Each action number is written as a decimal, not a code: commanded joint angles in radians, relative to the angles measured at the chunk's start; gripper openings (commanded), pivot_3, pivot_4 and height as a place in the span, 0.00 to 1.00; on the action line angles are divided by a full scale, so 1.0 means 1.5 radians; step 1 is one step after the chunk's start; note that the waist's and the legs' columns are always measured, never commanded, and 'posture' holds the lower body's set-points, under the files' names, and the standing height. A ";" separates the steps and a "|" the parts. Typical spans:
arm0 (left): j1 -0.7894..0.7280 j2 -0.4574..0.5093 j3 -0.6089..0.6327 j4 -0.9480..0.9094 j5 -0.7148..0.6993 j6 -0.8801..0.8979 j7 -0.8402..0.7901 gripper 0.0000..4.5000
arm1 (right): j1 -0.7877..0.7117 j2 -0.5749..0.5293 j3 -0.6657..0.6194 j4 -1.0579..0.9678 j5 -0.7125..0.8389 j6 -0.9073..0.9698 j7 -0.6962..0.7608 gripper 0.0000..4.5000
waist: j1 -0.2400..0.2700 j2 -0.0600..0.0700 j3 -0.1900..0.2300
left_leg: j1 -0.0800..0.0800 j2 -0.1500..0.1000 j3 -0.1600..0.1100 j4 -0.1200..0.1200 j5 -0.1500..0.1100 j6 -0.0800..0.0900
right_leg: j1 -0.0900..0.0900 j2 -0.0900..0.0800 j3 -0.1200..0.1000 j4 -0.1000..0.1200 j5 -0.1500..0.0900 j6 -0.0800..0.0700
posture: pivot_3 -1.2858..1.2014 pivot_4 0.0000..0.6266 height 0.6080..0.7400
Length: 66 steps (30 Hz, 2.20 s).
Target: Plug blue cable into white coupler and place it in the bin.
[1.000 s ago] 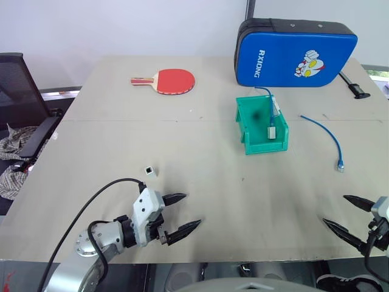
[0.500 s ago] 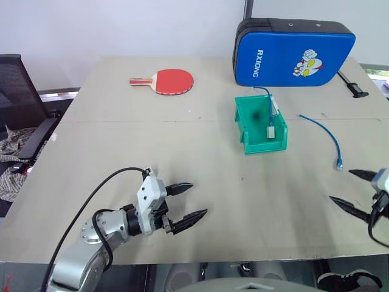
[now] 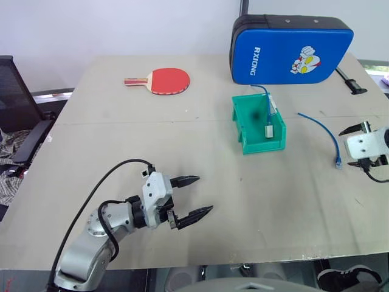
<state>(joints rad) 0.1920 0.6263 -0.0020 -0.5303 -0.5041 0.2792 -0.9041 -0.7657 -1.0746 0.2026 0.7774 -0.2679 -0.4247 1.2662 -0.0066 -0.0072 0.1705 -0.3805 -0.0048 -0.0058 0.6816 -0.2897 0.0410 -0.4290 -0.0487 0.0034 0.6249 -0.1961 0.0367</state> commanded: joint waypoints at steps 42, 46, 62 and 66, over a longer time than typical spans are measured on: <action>-0.022 0.016 -0.004 -0.038 -0.013 0.035 0.021 1.00 | 0.405 0.791 -0.417 -1.092 0.435 1.359 -0.736 0.00 | -0.004 0.004 -0.003 | -0.001 0.002 -0.003 0.000 -0.001 0.001 | -0.002 0.004 -0.003 0.004 0.002 0.003 | 0.52 0.24 1.00; -0.033 0.021 -0.005 -0.024 -0.013 0.034 0.005 1.00 | 0.461 0.740 -0.362 -1.084 0.519 1.359 -0.742 0.19 | -0.008 0.003 -0.004 | 0.000 0.002 -0.001 0.000 -0.001 0.001 | -0.002 0.003 -0.001 0.001 0.000 0.001 | 0.52 0.24 1.00; -0.038 0.011 -0.003 0.031 0.004 -0.009 -0.028 1.00 | 0.384 -0.036 -0.115 -0.893 0.377 0.558 -0.103 0.76 | -0.008 -0.003 -0.002 | 0.001 0.003 0.001 0.001 -0.001 0.002 | -0.001 0.005 -0.001 0.000 -0.002 0.004 | 0.52 0.24 1.00; -0.029 0.011 0.000 0.031 0.006 -0.019 -0.034 1.00 | 0.243 0.015 0.019 -0.716 0.275 0.369 -0.005 0.76 | -0.006 -0.005 -0.001 | 0.001 0.004 0.003 0.002 -0.001 0.002 | -0.001 0.006 0.001 0.000 -0.001 0.003 | 0.52 0.24 1.00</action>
<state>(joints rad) 0.1430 0.6423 -0.0091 -0.4686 -0.4936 0.2757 -0.9433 -0.3356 -1.0814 0.1693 -0.3919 0.2158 0.2650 1.1956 -0.0155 -0.0141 0.1691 -0.3790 0.0015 -0.0017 0.6843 -0.2917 0.0437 -0.4305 -0.0394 0.0050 0.6256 -0.1981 0.0415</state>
